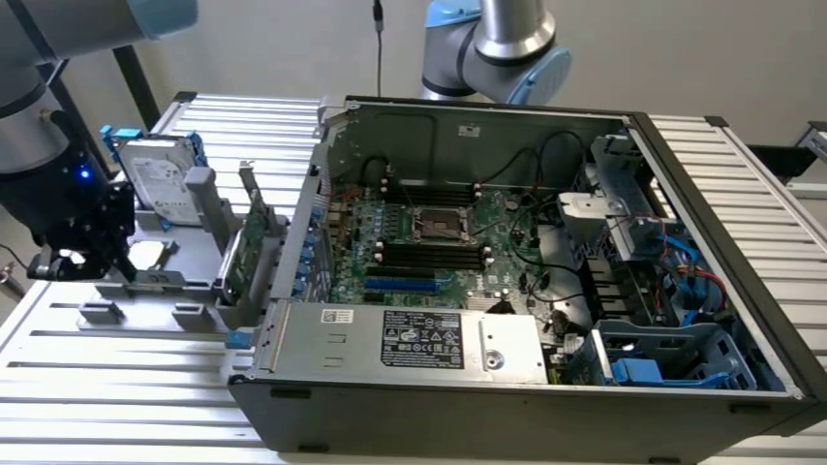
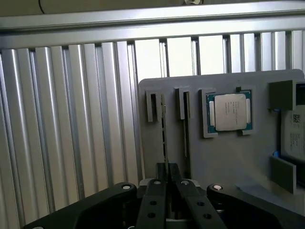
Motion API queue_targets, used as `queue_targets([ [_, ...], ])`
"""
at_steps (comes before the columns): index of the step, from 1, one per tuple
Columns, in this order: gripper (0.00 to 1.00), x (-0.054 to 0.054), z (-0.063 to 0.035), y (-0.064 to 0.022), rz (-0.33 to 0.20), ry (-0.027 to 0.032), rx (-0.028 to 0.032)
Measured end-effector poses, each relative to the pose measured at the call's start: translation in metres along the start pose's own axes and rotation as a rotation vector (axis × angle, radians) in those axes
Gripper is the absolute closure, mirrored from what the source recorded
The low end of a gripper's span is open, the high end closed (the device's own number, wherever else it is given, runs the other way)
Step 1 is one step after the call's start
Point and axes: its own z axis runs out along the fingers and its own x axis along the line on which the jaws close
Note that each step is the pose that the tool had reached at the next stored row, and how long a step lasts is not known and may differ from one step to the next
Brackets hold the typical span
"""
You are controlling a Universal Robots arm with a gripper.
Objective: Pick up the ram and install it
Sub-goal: 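Pick up the ram and move it above insertion slot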
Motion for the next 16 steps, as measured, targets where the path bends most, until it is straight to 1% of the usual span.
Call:
queue_targets([
  [3,0.86,-0.001,-0.0116,-0.0022,0.000,-0.0024,-0.0001],
  [5,0.86,-0.001,-0.0183,-0.0063,-0.001,-0.0064,-0.0007],
  [9,0.86,-0.002,-0.0306,-0.0173,-0.007,-0.0202,-0.0024],
  [16,0.86,-0.005,-0.0528,-0.0394,-0.013,-0.0403,-0.0061],
])
